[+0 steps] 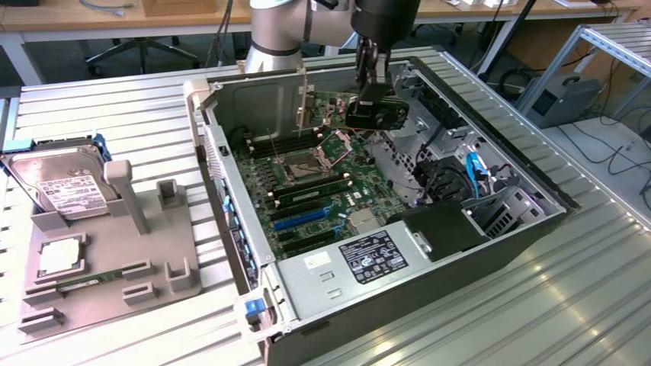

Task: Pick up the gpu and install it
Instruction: 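Insert the gpu into the slot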

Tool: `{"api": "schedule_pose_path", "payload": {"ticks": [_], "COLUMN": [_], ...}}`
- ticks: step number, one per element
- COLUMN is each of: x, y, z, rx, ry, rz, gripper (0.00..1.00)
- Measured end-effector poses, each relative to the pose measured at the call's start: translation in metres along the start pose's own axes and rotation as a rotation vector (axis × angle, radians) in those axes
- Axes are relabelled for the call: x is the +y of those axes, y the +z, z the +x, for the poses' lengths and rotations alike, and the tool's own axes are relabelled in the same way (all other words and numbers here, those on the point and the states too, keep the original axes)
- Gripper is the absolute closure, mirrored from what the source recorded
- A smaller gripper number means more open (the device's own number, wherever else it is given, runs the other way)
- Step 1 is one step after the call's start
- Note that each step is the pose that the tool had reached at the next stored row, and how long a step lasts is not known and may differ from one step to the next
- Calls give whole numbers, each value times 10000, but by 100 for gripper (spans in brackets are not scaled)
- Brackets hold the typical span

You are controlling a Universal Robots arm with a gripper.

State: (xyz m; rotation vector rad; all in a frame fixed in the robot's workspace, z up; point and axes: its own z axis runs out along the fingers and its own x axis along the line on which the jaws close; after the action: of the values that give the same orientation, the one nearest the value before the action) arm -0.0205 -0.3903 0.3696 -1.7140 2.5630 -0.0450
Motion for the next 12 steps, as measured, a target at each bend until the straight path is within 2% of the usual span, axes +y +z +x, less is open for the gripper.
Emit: {"api": "schedule_pose_path", "payload": {"ticks": [12], "x": [0], "y": [1], "z": [0], "rx": [-15], "ry": [-258], "rz": [-8], "gripper": [73]}}
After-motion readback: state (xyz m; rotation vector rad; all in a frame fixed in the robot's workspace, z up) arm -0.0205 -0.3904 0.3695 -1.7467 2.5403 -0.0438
